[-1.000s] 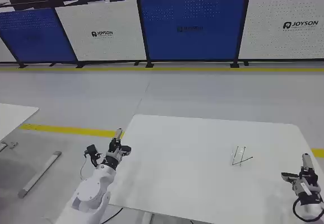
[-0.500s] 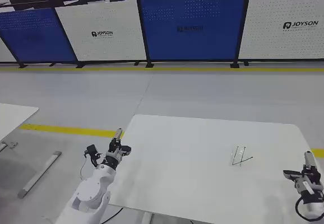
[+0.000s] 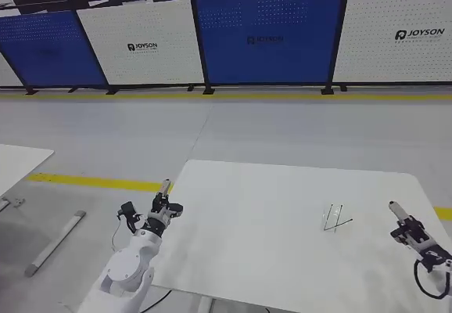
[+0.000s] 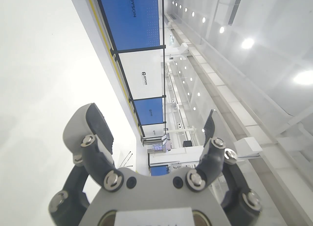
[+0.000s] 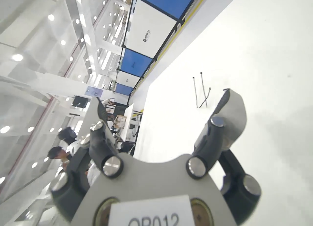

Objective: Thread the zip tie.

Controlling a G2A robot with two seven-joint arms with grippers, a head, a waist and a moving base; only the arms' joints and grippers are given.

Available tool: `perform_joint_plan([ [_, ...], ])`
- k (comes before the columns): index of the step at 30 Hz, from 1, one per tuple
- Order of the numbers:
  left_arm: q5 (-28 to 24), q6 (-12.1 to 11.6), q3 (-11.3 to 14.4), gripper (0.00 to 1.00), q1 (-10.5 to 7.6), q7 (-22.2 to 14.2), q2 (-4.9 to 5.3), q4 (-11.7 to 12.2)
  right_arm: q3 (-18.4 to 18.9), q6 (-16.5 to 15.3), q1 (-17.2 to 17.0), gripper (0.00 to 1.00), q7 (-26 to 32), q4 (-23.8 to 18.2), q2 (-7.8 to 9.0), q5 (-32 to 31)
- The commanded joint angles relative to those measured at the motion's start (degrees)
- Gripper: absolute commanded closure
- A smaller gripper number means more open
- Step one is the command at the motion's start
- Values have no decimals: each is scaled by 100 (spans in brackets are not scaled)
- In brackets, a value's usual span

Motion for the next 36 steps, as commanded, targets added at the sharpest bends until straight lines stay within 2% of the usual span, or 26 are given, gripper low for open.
perform_joint_plan([
  [1, 0, 0, 0, 0, 0, 0, 0, 0, 1, -6, -6, 0, -26, -5, -1, 82],
  [7, 0, 0, 0, 0, 0, 0, 0, 0, 1, -6, -6, 0, -26, -5, -1, 82],
  [9, 0, 0, 0, 0, 0, 0, 0, 0, 30, 25, 62, 0, 156, 29, -4, 388],
  [12, 0, 0, 0, 0, 0, 0, 0, 0, 193, 243, 375, 0, 809, 151, 44, 651],
  [14, 0, 0, 0, 0, 0, 0, 0, 0, 170, 506, 666, 0, 1141, 240, 93, 339],
  [16, 0, 0, 0, 0, 0, 0, 0, 0, -22, 791, 1006, 0, 1505, 349, 134, -75],
  [18, 0, 0, 0, 0, 0, 0, 0, 0, -226, 1031, 1330, 0, 2160, 601, 161, -58],
  [19, 0, 0, 0, 0, 0, 0, 0, 0, -315, 1128, 1570, 0, 2337, 776, 182, -231],
  [22, 0, 0, 0, 0, 0, 0, 0, 0, -685, 1398, 1993, 0, 2689, 1233, 193, -515],
  [23, 0, 0, 0, 0, 0, 0, 0, 0, -871, 1477, 2157, 0, 2852, 1537, 186, -570],
  [25, 0, 0, 0, 0, 0, 0, 0, 0, -1173, 1477, 2481, 0, 2896, 1973, 178, -940],
  [27, 0, 0, 0, 0, 0, 0, 0, 0, -1467, 1435, 2715, 0, 2884, 2317, 136, -962],
  [36, 0, 0, 0, 0, 0, 0, 0, 0, -1487, 1404, 2744, 0, 2840, 2344, 132, -982],
])
